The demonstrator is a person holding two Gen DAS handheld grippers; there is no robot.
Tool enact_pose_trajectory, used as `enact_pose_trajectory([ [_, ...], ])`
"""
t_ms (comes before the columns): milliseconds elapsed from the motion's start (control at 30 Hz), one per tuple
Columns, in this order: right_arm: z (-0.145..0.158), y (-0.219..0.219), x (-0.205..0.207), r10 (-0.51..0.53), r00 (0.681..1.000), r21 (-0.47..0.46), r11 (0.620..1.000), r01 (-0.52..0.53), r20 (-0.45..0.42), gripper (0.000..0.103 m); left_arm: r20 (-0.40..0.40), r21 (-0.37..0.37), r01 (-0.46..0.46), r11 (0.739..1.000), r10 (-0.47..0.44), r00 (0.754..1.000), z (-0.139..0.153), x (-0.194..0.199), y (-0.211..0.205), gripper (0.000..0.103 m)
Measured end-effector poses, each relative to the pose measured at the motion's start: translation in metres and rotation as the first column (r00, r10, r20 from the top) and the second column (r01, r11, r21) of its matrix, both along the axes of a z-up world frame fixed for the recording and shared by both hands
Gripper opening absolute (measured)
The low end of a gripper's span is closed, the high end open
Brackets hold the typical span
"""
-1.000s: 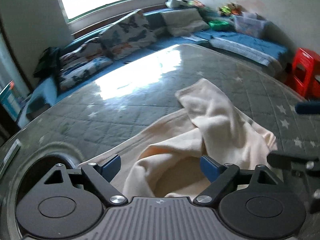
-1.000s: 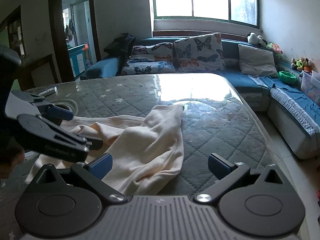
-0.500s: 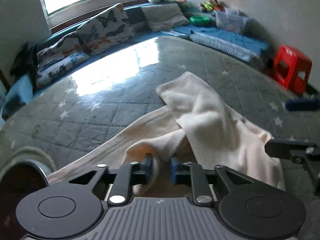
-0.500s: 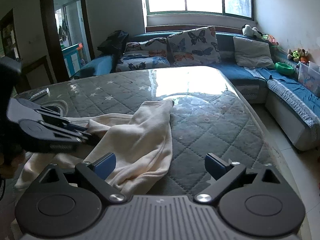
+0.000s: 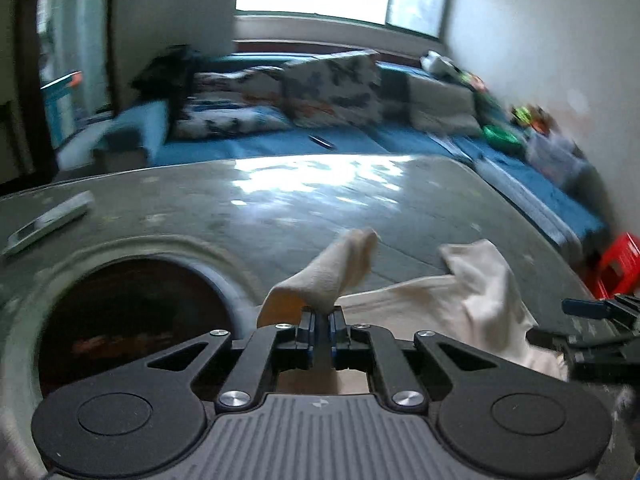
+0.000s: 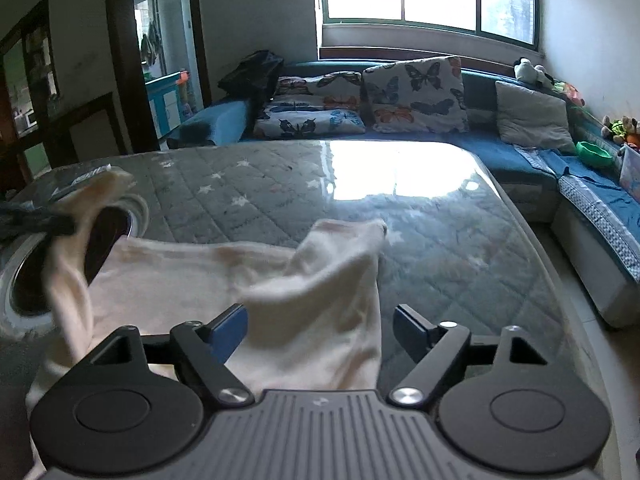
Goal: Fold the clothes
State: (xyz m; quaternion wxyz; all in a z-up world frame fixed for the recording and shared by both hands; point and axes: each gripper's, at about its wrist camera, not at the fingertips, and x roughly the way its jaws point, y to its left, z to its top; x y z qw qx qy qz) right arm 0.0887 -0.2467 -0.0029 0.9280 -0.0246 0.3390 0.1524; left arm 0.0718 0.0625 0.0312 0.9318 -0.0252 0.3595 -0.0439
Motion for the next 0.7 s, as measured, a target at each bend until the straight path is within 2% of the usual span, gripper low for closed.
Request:
enact_pose_trajectory([
  [100,0.004,0.008,0.020,0.014,1.000,0.023,1.000,-0.014,-0.019,0.075,0.013,-0.003,-0.077,0.997,0.077,0.997,0.008,-0.018,0.028,0.007],
  [367,-0.003,0.040,0.061,0.072,0.997,-0.037,0.997,-0.073,-0.036,0.064,-0.035,-0.020,-0.240,0.971,0.239,0.970,-0.002,-0.063,0.088,0.007],
  [467,-0.012,0.046,0.080,0.068,0.996,-0.048,0.996,-0.071,-0.061,0.056,-0.077,-0.048,-0.270,0.962,0.266,0.961,-0.009,-0.072,0.101,0.007],
  [700,-0.030,0.051,0.103,0.045,0.995,-0.078,0.996,-0.052,-0.084,0.037,-0.134,-0.041,-0.306,0.951,0.298,0.945,-0.026,-0.086,0.115,0.007],
])
